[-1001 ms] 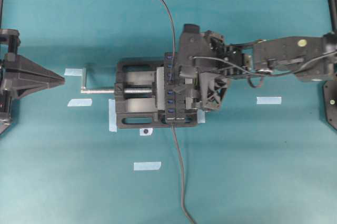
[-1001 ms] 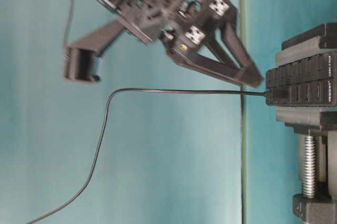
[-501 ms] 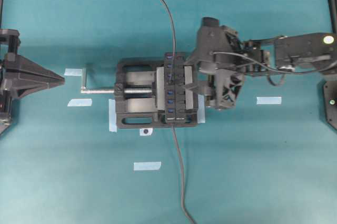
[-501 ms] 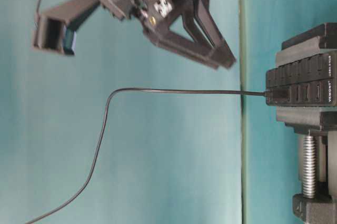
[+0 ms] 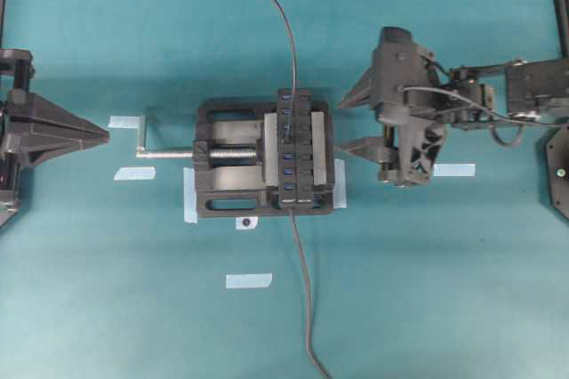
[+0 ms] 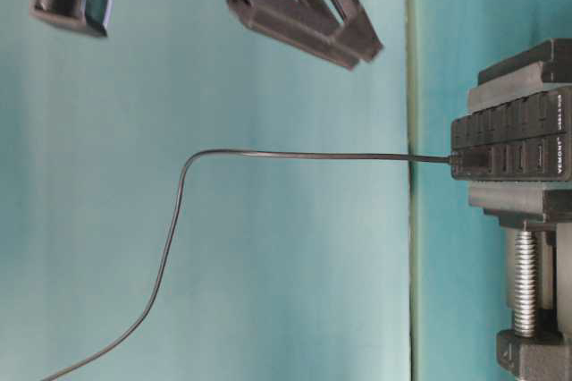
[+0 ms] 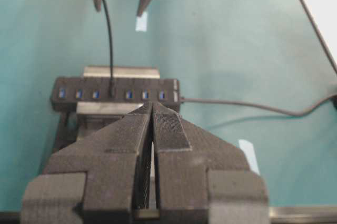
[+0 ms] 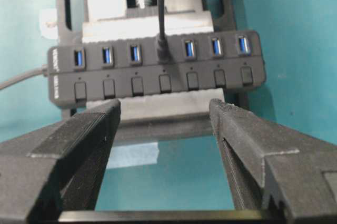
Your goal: Insert the USB into the center port of the fixed hub
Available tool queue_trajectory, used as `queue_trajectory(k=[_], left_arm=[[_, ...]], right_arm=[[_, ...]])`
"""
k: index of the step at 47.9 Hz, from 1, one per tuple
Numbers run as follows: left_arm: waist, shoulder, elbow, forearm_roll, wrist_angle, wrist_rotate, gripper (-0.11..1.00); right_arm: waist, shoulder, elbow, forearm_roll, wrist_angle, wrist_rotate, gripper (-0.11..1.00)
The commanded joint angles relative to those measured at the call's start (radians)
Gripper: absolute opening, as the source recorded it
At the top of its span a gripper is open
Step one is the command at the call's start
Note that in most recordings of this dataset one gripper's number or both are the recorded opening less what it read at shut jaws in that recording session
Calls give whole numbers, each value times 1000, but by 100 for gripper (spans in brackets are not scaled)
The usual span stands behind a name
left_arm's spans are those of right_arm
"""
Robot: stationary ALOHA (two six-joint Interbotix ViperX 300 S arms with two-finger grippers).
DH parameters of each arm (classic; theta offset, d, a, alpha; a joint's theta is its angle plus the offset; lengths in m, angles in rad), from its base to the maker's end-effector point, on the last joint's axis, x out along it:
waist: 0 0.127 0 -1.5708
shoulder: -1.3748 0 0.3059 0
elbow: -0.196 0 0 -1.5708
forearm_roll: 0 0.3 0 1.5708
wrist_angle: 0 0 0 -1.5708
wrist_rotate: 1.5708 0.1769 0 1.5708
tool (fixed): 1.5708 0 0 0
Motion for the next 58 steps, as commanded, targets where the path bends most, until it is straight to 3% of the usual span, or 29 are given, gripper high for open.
queue_trajectory(k=[1,25,58], left_arm=[[2,6,-14,2,-5,0,0],[5,5,-15,0,-5,0,0],[5,5,-17,2,-5,0,0]], right_arm=[[3,-35,3,2,-9,9,79],[17,-107,83,2,-100,8,79],[37,-123,110,2,-104,9,79]])
